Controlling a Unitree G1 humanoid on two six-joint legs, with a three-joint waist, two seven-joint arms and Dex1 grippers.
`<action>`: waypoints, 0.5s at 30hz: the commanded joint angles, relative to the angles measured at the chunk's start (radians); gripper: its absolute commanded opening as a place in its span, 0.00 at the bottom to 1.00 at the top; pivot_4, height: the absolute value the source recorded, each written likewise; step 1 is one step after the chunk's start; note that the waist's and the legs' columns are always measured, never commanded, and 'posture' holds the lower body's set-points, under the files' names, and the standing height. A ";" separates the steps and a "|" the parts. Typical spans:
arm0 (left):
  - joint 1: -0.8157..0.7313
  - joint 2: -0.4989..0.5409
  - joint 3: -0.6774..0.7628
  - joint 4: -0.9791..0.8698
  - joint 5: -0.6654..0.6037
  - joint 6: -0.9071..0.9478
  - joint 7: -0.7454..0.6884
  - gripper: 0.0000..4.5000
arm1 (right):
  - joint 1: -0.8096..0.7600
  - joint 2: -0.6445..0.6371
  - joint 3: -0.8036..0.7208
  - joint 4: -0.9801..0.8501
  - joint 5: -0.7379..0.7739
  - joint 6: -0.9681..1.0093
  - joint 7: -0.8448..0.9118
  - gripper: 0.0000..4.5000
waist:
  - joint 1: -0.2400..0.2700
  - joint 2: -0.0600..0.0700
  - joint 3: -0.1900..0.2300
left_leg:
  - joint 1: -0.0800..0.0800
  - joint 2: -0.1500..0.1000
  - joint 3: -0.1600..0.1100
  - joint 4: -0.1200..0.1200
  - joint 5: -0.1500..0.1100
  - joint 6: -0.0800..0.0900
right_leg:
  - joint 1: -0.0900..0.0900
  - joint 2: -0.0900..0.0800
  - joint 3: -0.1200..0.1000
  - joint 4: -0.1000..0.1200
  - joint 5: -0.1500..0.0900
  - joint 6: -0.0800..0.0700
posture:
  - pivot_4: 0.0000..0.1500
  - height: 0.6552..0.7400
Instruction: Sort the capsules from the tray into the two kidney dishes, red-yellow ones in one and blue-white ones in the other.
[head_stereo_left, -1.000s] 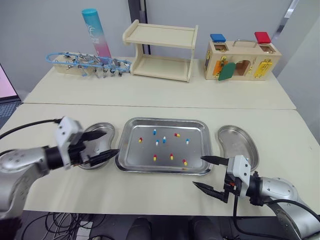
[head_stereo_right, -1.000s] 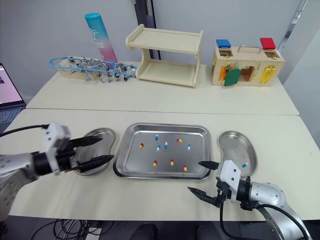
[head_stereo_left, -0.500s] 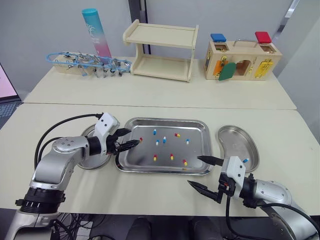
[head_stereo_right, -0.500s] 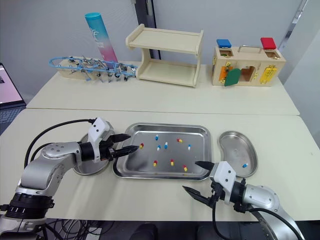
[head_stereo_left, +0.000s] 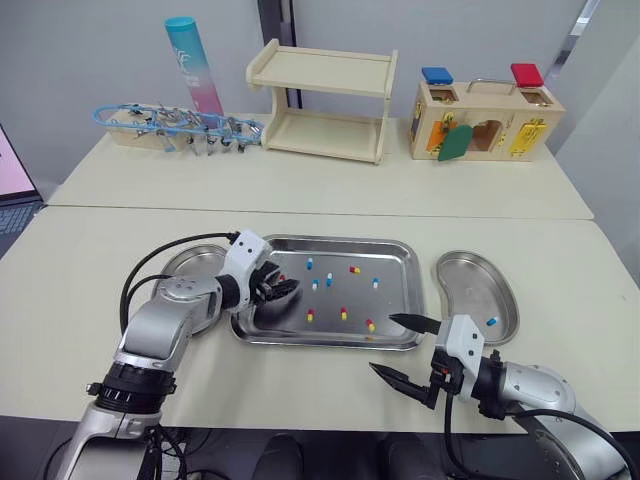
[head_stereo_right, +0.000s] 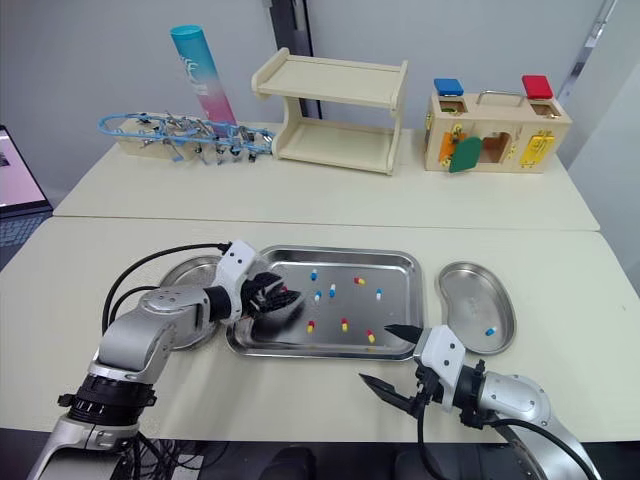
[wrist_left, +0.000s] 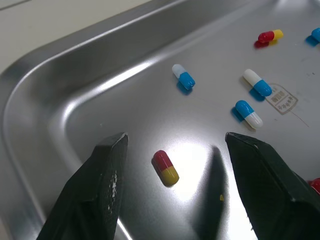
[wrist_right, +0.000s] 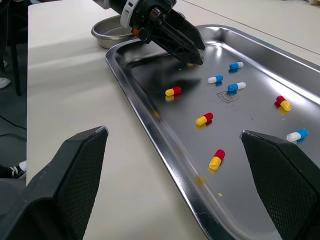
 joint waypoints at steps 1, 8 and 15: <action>-0.014 -0.012 -0.007 -0.021 0.016 0.038 0.032 0.71 | 0.007 -0.001 -0.002 -0.047 -0.001 -0.014 -0.003 1.00 | 0.002 0.000 0.000 | 0.000 0.000 0.000 0.000 0.000 0.000 | 0.000 0.000 0.000 0.000 0.000 0.000 | 1.00 1.00; 0.028 -0.031 -0.008 -0.065 0.004 0.124 0.060 0.43 | 0.003 0.000 -0.008 -0.042 0.001 -0.013 -0.006 1.00 | 0.001 0.000 0.000 | 0.000 0.000 0.000 0.001 0.000 0.000 | 0.001 0.000 0.000 0.000 0.000 0.000 | 1.00 1.00; 0.045 -0.028 -0.007 -0.091 0.000 0.123 0.046 0.01 | 0.003 0.004 -0.003 -0.008 -0.011 -0.039 0.002 1.00 | 0.002 0.001 -0.001 | 0.000 0.000 0.000 0.002 0.000 0.000 | 0.002 0.000 0.000 0.000 0.000 0.000 | 1.00 1.00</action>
